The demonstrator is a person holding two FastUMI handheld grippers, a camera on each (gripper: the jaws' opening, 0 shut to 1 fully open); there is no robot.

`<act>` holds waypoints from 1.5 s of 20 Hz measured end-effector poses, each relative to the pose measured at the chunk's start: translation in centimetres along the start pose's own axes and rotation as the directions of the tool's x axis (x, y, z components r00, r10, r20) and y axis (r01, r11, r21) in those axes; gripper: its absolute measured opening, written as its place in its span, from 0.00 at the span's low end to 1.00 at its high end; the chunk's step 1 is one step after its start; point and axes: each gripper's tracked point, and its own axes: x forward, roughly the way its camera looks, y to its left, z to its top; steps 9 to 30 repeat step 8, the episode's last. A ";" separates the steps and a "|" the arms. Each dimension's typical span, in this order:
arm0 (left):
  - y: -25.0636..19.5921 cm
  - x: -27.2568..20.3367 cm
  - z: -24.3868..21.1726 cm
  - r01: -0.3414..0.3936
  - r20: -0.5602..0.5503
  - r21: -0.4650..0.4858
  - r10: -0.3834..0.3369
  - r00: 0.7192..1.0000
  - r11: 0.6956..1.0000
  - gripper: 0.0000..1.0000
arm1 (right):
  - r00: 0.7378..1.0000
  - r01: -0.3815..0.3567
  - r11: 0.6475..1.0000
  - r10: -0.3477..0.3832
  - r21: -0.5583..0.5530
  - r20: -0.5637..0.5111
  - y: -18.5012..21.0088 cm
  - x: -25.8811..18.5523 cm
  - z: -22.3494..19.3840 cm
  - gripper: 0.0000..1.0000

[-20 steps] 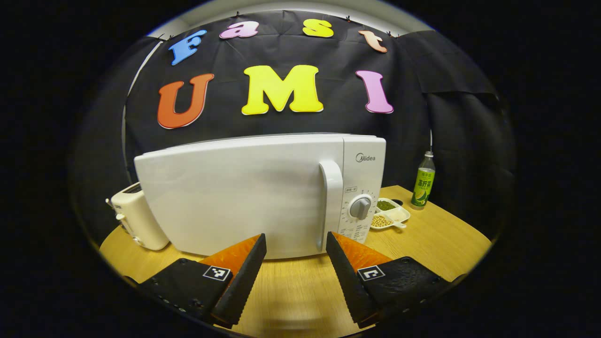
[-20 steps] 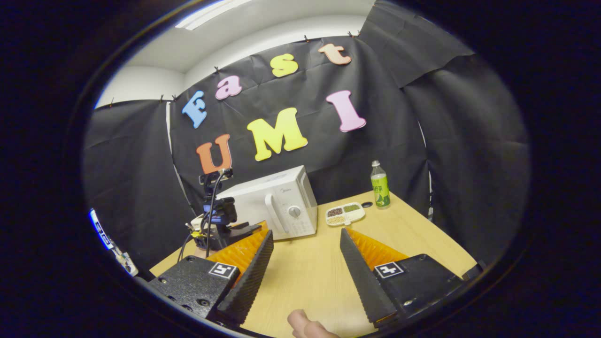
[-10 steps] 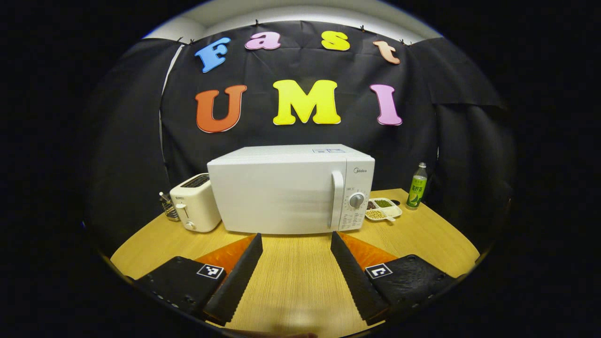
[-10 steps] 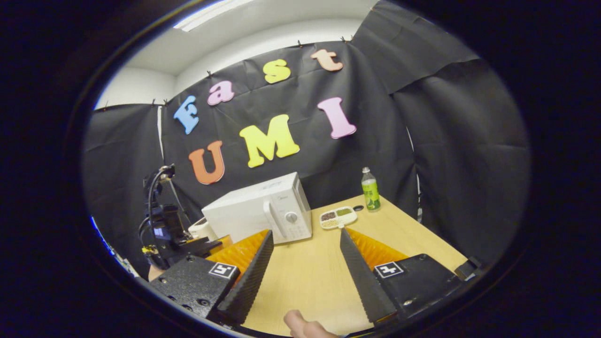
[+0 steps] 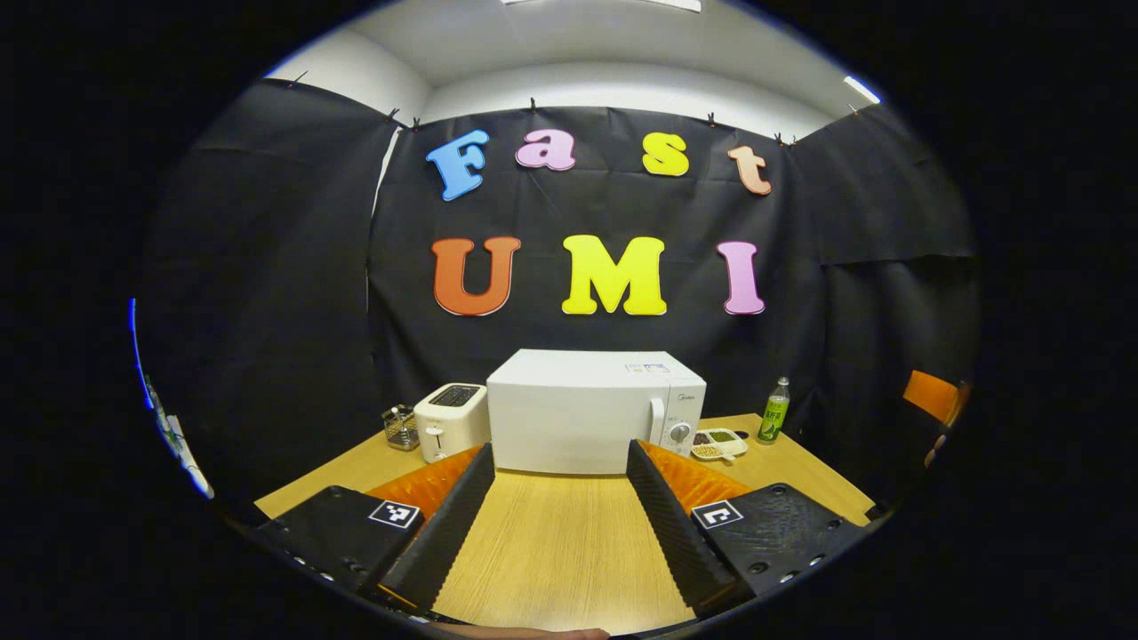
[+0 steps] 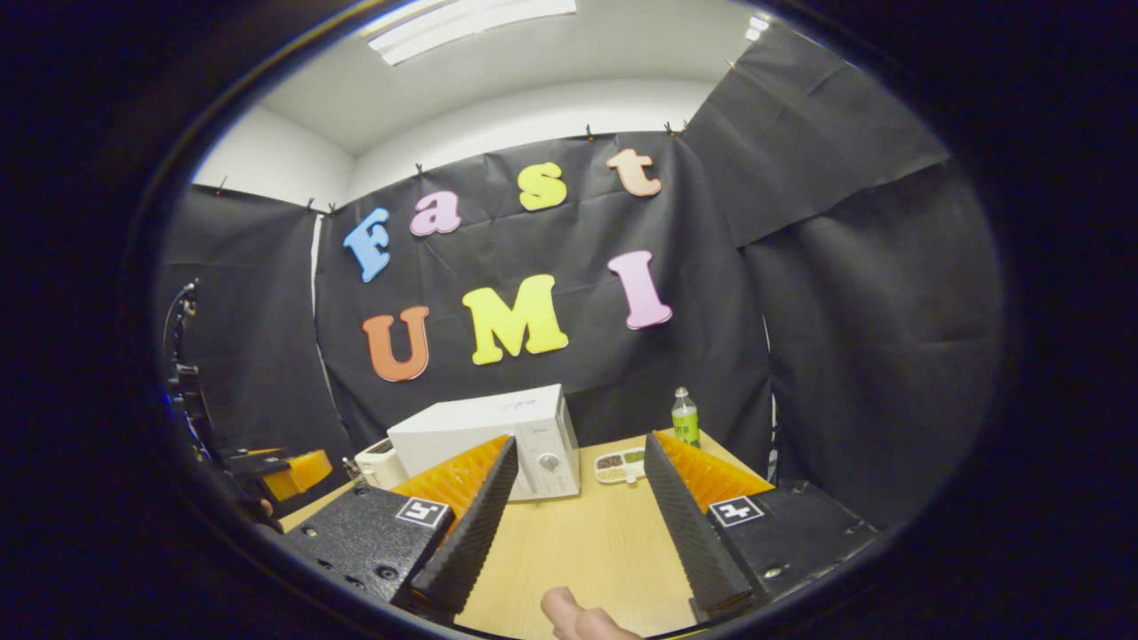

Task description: Open the microwave oven with the left hand, put the food in, and close the microwave oven.

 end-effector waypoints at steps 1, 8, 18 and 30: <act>0.5 -1.0 0.6 -0.004 0.010 0.014 0.004 1.000 1.000 0.95 | 1.000 -0.001 1.000 0.001 -0.022 0.016 0.5 -0.4 0.5 0.84; 0.7 -5.3 2.2 0.019 0.058 0.035 -0.021 0.998 0.999 0.95 | 0.996 -0.004 0.994 0.013 -0.107 0.090 3.3 -2.2 2.3 0.92; 0.7 -5.3 2.2 0.019 0.058 0.035 -0.021 0.998 0.999 0.95 | 0.996 -0.004 0.994 0.013 -0.107 0.090 3.3 -2.2 2.3 0.92; 0.7 -5.3 2.2 0.019 0.058 0.035 -0.021 0.998 0.999 0.95 | 0.996 -0.004 0.994 0.013 -0.107 0.090 3.3 -2.2 2.3 0.92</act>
